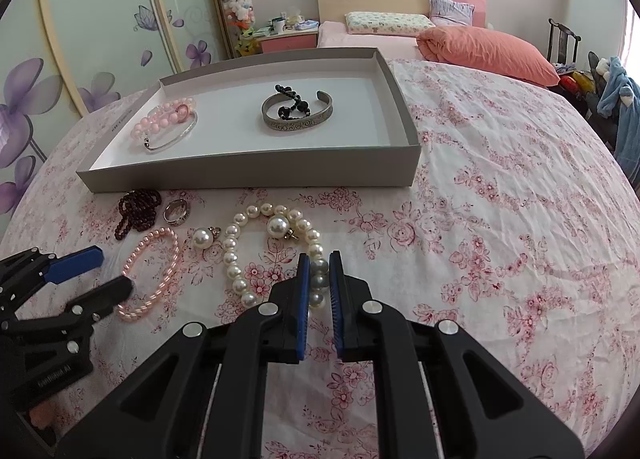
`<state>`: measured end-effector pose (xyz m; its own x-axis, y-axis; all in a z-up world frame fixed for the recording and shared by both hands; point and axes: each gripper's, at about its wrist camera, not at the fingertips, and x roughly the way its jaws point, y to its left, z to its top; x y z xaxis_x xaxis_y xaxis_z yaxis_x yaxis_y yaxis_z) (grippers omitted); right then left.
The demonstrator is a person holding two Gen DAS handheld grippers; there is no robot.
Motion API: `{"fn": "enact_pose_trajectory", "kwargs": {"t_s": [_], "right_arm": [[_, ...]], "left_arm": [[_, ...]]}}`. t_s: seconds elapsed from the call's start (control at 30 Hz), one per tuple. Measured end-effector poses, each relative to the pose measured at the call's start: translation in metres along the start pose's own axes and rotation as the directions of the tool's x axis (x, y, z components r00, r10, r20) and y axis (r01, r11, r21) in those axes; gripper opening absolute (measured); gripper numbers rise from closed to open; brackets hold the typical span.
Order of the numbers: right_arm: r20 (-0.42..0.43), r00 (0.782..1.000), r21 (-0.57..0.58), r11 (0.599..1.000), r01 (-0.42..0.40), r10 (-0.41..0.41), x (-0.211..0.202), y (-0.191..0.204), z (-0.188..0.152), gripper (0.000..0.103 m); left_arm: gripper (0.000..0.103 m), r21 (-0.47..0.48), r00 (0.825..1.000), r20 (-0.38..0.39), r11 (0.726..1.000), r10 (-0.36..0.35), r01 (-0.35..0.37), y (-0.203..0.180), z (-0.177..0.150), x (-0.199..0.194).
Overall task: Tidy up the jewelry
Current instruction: 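Grasp the white pearl bracelet with the right tool while the left grasps the pink pearl bracelet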
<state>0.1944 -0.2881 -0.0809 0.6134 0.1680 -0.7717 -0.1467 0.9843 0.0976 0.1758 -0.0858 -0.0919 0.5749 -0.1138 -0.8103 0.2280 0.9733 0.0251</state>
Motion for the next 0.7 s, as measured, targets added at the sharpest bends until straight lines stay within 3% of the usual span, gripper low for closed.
{"fn": "enact_pose_trajectory", "kwargs": {"t_s": [0.27,0.6,0.7], "right_arm": [[0.0,1.0,-0.001,1.0,0.001,-0.001,0.0,0.0,0.0,0.011],[-0.001,1.0,-0.002,1.0,0.001,-0.001,0.0,0.0,0.0,0.012],[-0.001,1.0,-0.002,1.0,0.001,-0.001,0.0,0.0,0.0,0.012]], "left_arm": [[0.05,-0.043,1.0,-0.005,0.999,0.021,-0.022,0.032,-0.01,-0.01],[0.049,0.001,1.0,0.015,1.0,-0.025,0.025,0.019,-0.015,-0.013],[0.042,0.01,0.999,0.021,1.0,-0.029,0.029,0.017,-0.015,-0.013]]}}
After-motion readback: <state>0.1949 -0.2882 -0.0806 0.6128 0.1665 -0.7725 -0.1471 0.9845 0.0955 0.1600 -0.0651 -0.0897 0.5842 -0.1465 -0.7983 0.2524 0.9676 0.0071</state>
